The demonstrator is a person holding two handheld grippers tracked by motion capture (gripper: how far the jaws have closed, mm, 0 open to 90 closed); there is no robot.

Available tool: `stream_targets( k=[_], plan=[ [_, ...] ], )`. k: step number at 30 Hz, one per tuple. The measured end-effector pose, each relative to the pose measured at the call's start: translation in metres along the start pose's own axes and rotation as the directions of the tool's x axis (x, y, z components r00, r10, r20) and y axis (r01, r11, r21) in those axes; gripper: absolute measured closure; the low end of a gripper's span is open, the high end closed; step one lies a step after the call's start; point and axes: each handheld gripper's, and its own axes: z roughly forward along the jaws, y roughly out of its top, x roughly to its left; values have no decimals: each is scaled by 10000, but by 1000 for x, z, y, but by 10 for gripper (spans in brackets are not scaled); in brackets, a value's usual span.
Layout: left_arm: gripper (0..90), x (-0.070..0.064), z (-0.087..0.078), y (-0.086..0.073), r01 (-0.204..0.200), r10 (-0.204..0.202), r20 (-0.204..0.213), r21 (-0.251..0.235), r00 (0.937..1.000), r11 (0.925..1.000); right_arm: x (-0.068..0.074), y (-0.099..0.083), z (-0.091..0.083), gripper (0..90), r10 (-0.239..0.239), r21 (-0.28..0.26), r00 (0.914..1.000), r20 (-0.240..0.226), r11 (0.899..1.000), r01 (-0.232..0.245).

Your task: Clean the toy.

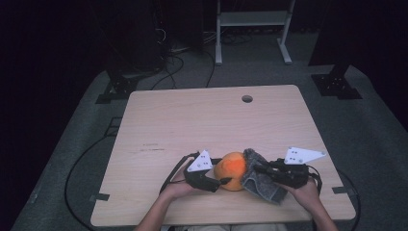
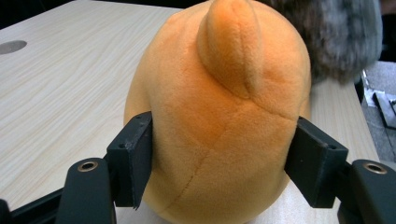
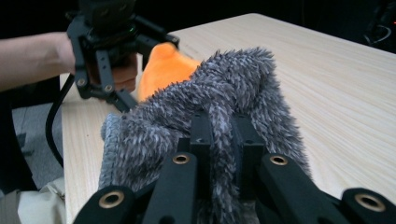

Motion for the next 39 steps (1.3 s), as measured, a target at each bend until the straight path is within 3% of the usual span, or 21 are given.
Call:
stream_targets(
  k=[2, 4, 7, 12, 14, 16, 19, 21, 23, 26, 28, 30, 33, 37, 39],
  plan=[
    [309, 3, -1, -2, 319, -318, 24, -118, 9995, 9994, -5, -3, 2, 805, 249, 17, 9997, 80, 9997, -249],
    [310, 5, -1, -2, 548, -548, 33, -217, 9985, 9983, -11, -8, 1, 805, 300, 332, 9981, 533, 9989, -318],
    [311, 5, 1, -2, 593, -594, -26, -280, 9982, 9978, -13, -11, -2, 805, 431, 414, 9961, 767, 9981, -464],
    [312, 1, 5, 0, 673, -682, -214, -390, 9974, 9970, 8, 9, 3, 805, -84, -445, 9999, -127, 9990, 79],
    [315, 1, 5, 0, 658, -667, -254, -336, 9975, 9973, 14, 13, 11, 804, -419, -332, 9988, -262, 9986, 411],
    [323, 2, 4, 0, 764, -770, -168, -344, 9969, 9965, 9, 9, 13, 805, -259, -206, 9994, -230, 9995, 255],
    [328, 1, 6, 0, 839, -844, -101, -435, 9964, 9955, -5, 0, 7, 805, 40, 190, 9985, 548, 9998, -50],
    [331, -1, 7, 2, 712, -717, -104, -414, 9974, 9966, -8, -1, 1, 805, 217, 148, 9958, 892, 9996, -231],
    [328, -3, 7, 2, 463, -465, -35, -376, 9989, 9982, -5, 2, -1, 805, 92, -86, 9967, 807, 9999, -85],
    [228, 0, 6, 2, 441, -445, -70, -466, 9990, 9979, -4, 1, 5, 805, 27, 54, 9985, 539, 10000, -30],
    [133, 3, 8, 2, 680, -687, -191, -331, 9975, 9971, -7, -2, 5, 805, 48, 67, 9989, 458, 10000, -51],
    [100, 3, 14, 0, 882, -883, -58, -104, 9961, 9960, -8, -3, 3, 804, 219, 71, 9985, 509, 9997, -223],
    [200, -1, 17, 0, 585, -587, -98, -120, 9982, 9982, -3, 2, 1, 805, -25, 90, 9980, 637, 10000, 19],
    [302, -14, 20, 6, -342, 337, -396, -114, 9986, 9993, 18, 23, 0, 805, -470, -891, 9988, -167, 9950, 453],
    [327, -19, 21, 8, -644, 636, -520, -136, 9966, 9978, 27, 32, 5, 805, -905, -795, 9956, -242, 9929, 883]
  ],
)
